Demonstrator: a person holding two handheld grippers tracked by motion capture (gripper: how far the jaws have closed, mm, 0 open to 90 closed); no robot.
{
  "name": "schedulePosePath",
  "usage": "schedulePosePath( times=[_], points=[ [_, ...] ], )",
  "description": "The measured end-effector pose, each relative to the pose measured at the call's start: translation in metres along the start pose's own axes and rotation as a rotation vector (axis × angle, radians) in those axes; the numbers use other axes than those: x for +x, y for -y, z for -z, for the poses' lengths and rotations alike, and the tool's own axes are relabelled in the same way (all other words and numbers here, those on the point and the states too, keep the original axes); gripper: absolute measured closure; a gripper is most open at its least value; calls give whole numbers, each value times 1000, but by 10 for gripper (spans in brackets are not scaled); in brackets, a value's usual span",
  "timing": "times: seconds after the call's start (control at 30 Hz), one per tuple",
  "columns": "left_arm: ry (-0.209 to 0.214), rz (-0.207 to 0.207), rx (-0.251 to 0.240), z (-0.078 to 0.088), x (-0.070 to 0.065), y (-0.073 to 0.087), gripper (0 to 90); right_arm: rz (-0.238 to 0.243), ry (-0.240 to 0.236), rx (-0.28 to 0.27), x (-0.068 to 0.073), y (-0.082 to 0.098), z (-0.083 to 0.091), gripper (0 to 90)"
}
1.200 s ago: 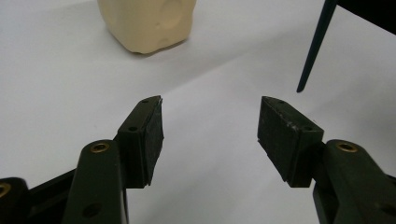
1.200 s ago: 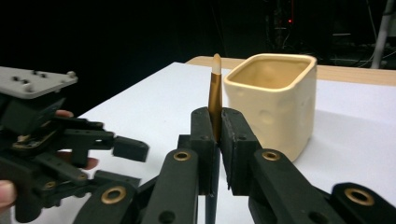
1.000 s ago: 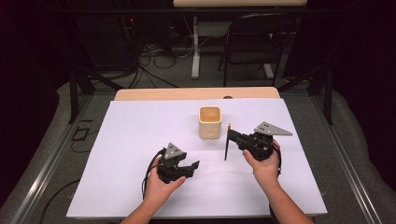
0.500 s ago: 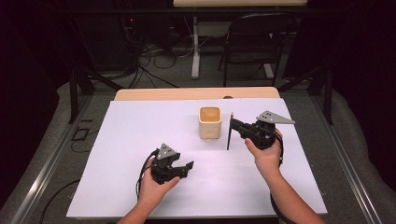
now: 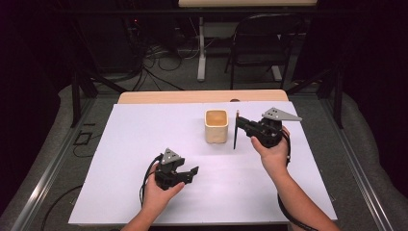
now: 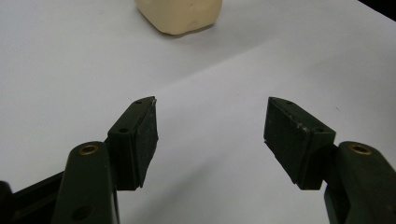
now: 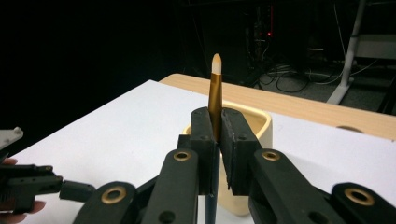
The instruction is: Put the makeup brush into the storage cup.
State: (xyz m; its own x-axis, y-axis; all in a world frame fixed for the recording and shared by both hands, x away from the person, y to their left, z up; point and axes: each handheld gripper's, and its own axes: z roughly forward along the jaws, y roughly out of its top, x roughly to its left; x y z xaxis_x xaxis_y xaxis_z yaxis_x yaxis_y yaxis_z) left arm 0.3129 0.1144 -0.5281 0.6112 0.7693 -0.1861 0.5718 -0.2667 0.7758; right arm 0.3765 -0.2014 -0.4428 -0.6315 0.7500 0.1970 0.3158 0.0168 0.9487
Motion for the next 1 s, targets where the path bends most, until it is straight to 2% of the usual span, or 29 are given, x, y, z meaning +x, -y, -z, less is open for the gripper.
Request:
schedulePosePath(
  times=[0.4, 0.53, 1.0],
  points=[
    [2, 11, -7, 2, 2, 0, 352, 64, 20, -14, 3, -39, -12, 838],
    [4, 18, -8, 2, 2, 0, 352, 82, 27, -10, 4, -46, -16, 838],
    [2, 25, -12, 2, 3, 0, 352, 90, 29, -6, 7, -51, -26, 838]
  ],
)
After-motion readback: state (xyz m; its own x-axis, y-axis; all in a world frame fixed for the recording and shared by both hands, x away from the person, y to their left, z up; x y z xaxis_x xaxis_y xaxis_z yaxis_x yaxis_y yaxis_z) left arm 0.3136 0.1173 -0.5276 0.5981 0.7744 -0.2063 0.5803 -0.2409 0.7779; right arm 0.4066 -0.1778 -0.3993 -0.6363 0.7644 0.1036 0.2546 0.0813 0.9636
